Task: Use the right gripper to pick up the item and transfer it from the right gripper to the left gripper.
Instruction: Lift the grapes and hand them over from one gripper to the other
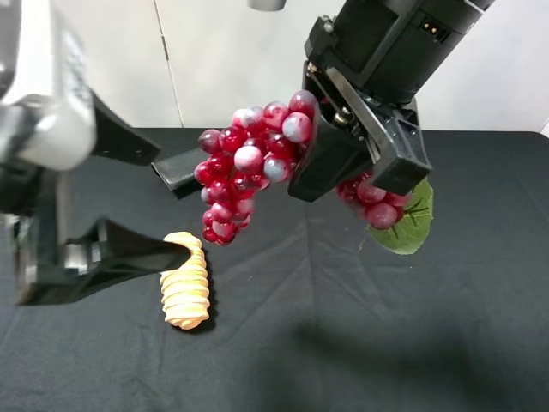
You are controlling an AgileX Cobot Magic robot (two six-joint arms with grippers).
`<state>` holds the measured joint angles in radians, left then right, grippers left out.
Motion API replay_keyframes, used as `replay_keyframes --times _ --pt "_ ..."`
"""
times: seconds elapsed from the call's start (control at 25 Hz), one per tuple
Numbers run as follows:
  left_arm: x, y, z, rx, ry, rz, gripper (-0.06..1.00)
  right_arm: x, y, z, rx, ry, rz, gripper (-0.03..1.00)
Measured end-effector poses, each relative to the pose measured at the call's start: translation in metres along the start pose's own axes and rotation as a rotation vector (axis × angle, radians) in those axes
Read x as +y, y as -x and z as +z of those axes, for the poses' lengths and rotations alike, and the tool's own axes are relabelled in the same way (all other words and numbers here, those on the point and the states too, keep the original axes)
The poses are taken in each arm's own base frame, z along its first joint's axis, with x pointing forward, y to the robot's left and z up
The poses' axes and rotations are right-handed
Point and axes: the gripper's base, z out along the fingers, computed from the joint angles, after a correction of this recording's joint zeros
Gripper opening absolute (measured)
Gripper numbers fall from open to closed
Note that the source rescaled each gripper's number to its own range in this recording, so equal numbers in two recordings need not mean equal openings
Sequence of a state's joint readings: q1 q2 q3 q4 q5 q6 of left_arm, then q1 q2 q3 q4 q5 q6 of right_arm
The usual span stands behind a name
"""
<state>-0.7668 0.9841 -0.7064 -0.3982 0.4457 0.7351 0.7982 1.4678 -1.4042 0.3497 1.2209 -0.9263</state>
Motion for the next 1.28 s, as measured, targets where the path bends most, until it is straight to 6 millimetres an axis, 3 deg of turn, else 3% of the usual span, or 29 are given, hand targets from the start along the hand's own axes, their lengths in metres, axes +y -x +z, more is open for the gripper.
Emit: replay_keyframes --times 0.64,0.76,0.88,0.92,0.96,1.28 --pt "0.000 0.018 0.062 0.030 -0.023 0.063 0.97 0.003 0.008 0.000 -0.090 0.029 -0.068 0.00" --pt "0.003 0.022 0.067 0.015 -0.003 0.062 0.78 0.003 0.008 0.000 -0.086 0.026 -0.070 0.00" --pt "0.004 0.022 0.067 0.011 0.001 0.063 0.34 0.002 0.007 0.000 -0.082 0.026 -0.071 0.00" --pt "0.004 0.022 0.067 0.010 0.001 0.063 0.14 0.002 0.007 0.000 -0.083 0.025 -0.071 0.00" --pt "0.004 0.022 0.067 0.010 0.001 0.066 0.04 0.002 0.008 0.000 -0.083 0.024 -0.071 0.00" --pt "0.004 0.022 0.067 0.010 0.001 0.073 0.04 0.001 0.008 0.000 -0.083 0.016 -0.072 0.00"
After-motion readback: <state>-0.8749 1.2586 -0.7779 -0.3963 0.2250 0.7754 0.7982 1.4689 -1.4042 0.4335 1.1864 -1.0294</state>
